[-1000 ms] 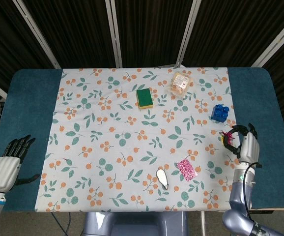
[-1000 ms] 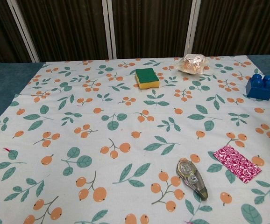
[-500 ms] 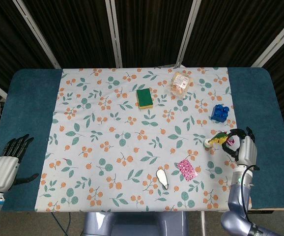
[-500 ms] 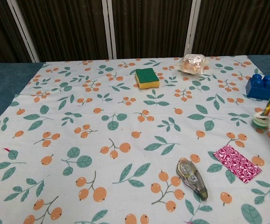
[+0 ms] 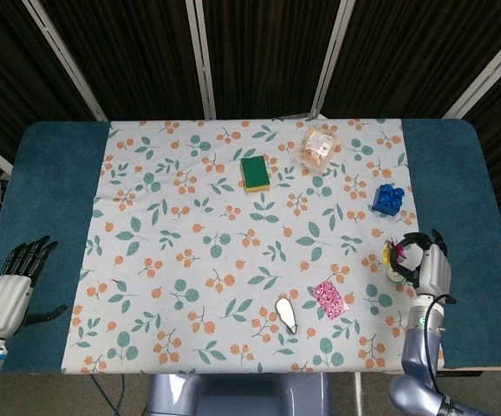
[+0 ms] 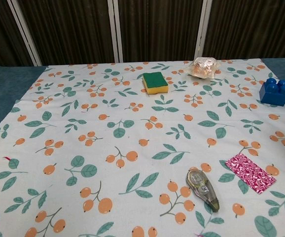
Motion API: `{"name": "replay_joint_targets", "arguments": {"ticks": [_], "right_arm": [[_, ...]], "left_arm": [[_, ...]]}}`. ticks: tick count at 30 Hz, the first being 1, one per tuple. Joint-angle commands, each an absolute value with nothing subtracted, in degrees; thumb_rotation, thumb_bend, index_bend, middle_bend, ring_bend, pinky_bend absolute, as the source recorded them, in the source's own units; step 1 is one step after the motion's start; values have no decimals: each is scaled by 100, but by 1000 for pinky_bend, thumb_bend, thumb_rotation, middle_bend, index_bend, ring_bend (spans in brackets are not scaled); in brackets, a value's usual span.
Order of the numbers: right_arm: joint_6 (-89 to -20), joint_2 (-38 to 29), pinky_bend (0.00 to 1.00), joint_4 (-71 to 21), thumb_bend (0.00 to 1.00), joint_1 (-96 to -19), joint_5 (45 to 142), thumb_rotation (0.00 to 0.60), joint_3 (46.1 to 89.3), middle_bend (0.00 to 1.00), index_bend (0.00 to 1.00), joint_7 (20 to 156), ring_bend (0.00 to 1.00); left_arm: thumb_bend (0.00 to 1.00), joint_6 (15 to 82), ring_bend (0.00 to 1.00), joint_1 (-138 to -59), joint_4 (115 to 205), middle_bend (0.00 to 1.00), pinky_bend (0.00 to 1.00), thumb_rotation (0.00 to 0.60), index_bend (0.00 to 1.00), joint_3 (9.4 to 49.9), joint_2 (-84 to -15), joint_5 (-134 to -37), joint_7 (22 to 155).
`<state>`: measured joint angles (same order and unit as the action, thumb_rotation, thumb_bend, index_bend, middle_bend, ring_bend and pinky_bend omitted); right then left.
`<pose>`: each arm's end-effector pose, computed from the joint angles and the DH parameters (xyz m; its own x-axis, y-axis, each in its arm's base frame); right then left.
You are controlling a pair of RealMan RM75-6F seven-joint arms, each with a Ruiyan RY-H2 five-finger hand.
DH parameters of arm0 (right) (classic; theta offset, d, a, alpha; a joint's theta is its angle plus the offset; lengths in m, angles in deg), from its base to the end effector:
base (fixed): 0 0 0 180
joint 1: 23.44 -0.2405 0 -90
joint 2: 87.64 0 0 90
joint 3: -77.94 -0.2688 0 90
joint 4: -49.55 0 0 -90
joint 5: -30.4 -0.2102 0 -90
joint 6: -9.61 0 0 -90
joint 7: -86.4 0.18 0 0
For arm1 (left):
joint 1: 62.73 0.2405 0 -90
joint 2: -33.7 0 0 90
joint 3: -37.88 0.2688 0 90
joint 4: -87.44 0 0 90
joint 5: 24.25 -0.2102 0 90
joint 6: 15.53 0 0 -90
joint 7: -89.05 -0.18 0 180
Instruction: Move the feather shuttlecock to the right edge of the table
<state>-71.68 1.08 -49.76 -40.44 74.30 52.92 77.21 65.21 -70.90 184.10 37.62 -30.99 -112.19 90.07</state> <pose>-0.2808 -0.3156 0.0696 -0.1886 0.1611 0.9687 -0.8814 0.4073 -0.2394 -0.2965 0.2230 0.1316 0.3127 0.1124 0.9432 0.9481 -0.0975 -0.3027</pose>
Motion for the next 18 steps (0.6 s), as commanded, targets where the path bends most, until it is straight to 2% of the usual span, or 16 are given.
{"name": "replay_joint_targets", "arguments": {"ticks": [1, 18], "right_arm": [[-7181, 106, 0, -4982, 424, -4039, 7441, 600, 5286, 300, 659, 7734, 0], [-7207, 109, 0, -4964, 424, -3994, 7451, 600, 5293, 299, 656, 7799, 0]], "left_arm": [[79, 6518, 0, -7090, 18418, 0, 0, 600, 0, 3762, -3098, -11208, 9019], [79, 6516, 0, -7091, 18424, 0, 0, 600, 0, 3774, -3100, -11206, 9002]]}}
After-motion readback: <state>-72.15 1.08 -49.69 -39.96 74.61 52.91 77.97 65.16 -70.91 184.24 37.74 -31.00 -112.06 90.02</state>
